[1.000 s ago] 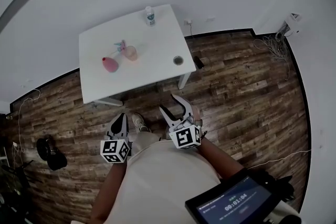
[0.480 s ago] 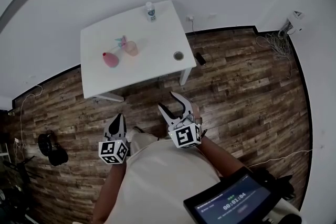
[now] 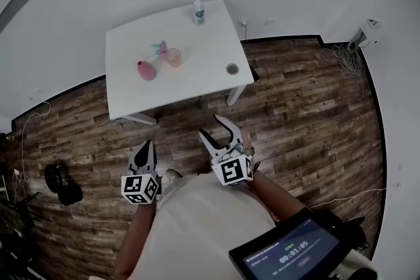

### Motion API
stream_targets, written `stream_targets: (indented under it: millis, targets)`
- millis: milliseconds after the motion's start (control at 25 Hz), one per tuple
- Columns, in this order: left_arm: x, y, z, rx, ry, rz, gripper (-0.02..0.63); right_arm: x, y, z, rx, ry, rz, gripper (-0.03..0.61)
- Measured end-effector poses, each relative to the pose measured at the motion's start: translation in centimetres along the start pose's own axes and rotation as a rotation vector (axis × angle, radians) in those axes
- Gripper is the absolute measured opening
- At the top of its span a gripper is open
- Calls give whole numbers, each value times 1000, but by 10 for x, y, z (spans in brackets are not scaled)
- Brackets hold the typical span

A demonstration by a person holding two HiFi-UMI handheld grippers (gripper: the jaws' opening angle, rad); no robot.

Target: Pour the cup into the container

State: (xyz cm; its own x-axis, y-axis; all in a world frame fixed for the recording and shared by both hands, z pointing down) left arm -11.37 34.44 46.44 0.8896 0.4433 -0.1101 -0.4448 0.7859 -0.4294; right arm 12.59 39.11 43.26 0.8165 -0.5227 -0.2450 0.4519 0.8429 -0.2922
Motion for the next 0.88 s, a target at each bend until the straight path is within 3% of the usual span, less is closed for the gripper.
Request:
stream_targets:
  millis: [680, 880]
  targets:
    - [-105, 10, -7, -22, -27, 62, 9, -58, -47, -37, -43, -31, 61, 241]
    - [-123, 8, -7, -15, -32, 58, 9, -77, -59, -45, -9, -82, 9, 242]
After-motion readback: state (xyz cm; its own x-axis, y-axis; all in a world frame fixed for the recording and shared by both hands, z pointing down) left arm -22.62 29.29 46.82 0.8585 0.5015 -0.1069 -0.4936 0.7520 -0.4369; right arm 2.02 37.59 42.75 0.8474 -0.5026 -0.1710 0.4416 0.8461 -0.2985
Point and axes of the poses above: the fingertips, and each gripper's own axes: y backward along the fingers, x to its right, z out of its underside, the point moved 6 cm from there along y, backward along the fingers, and after that the axes turned 12 degrees about -z, right-handed, at the moved point
